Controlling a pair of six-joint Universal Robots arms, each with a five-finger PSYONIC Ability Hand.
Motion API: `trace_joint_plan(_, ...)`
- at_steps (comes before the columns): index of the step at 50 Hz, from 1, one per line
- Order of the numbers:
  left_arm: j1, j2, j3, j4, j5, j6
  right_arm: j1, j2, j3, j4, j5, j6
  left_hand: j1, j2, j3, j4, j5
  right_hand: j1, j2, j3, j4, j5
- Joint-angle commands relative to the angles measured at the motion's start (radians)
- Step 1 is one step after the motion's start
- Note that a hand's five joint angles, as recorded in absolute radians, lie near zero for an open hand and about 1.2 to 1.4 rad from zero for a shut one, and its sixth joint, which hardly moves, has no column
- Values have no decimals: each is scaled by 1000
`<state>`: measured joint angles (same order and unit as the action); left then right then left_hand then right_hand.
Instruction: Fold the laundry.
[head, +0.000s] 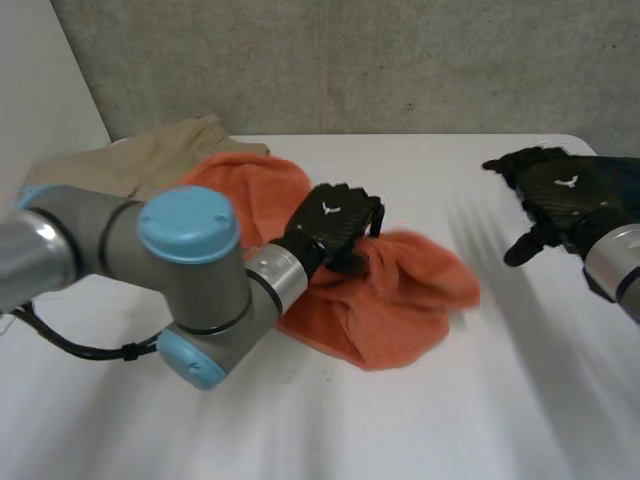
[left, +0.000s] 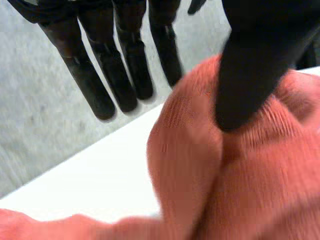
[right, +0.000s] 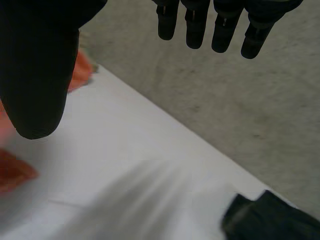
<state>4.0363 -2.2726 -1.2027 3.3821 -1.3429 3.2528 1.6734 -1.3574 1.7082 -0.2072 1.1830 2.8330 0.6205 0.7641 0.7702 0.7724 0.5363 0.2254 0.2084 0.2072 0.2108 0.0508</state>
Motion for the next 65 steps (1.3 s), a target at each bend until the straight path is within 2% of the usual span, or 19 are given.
trace_joint_plan(1,42,62,26,-70,-45,2,69,76,-27,67,0,-10,-315,-459,-465,-467,-406,-51,-34,-33,-36,-51)
trace_joint_plan(7,137,214,-95,-79,-42,27,69,78,-48,164,-2,-20,-340,-483,-489,-491,-430,-51,-34,-33,-36,-51)
trace_joint_plan(11,265,332,-253,-78,-29,137,69,51,-48,254,-8,-81,-331,-474,-480,-483,-421,-51,-34,-33,-36,-51)
trace_joint_plan(17,433,361,-363,-76,-6,317,74,-6,-15,334,-20,-208,-260,-404,-410,-412,-351,36,53,54,50,36)
trace_joint_plan(18,475,357,-379,-76,25,361,80,-14,2,350,-26,-242,-228,-372,-378,-380,-319,53,70,71,68,53)
trace_joint_plan(21,532,328,-387,-72,99,424,86,-26,28,351,-26,-276,-175,-319,-325,-327,-266,62,79,80,77,62)
trace_joint_plan(22,568,283,-382,-72,155,462,95,-32,47,350,-26,-290,-158,-301,-307,-309,-248,74,91,92,88,74)
trace_joint_plan(26,633,187,-338,-70,263,545,143,-26,79,322,-28,-291,-128,-272,-278,-280,-219,74,91,92,88,74)
trace_joint_plan(29,648,139,-284,-70,287,585,173,-22,97,287,-29,-290,-128,-272,-278,-280,-218,83,100,101,97,83)
trace_joint_plan(36,655,-4,-141,-79,287,648,220,23,148,160,-16,-288,-119,-263,-269,-271,-210,136,153,154,150,136)
trace_joint_plan(46,653,-103,-31,-70,289,677,223,95,148,124,0,-288,39,-105,-111,-113,-51,174,191,192,188,174)
trace_joint_plan(48,653,-123,-11,-70,289,677,223,100,148,112,1,-287,92,-52,-58,-60,2,182,199,201,197,183)
trace_joint_plan(52,653,-171,44,-70,275,682,217,104,149,59,18,-284,464,320,314,312,374,227,244,245,241,227)
trace_joint_plan(53,649,-174,58,-69,263,682,212,104,151,42,36,-282,715,571,565,563,625,227,244,245,241,227)
trace_joint_plan(54,645,-174,61,-69,255,682,212,104,151,35,47,-279,775,632,625,623,685,227,244,245,241,227)
trace_joint_plan(59,624,-145,52,-64,223,662,213,110,148,8,110,-247,776,632,626,624,685,215,232,233,229,215)
trace_joint_plan(65,596,-27,-11,-59,217,608,223,182,107,3,122,-237,776,632,626,624,685,200,217,218,215,200)
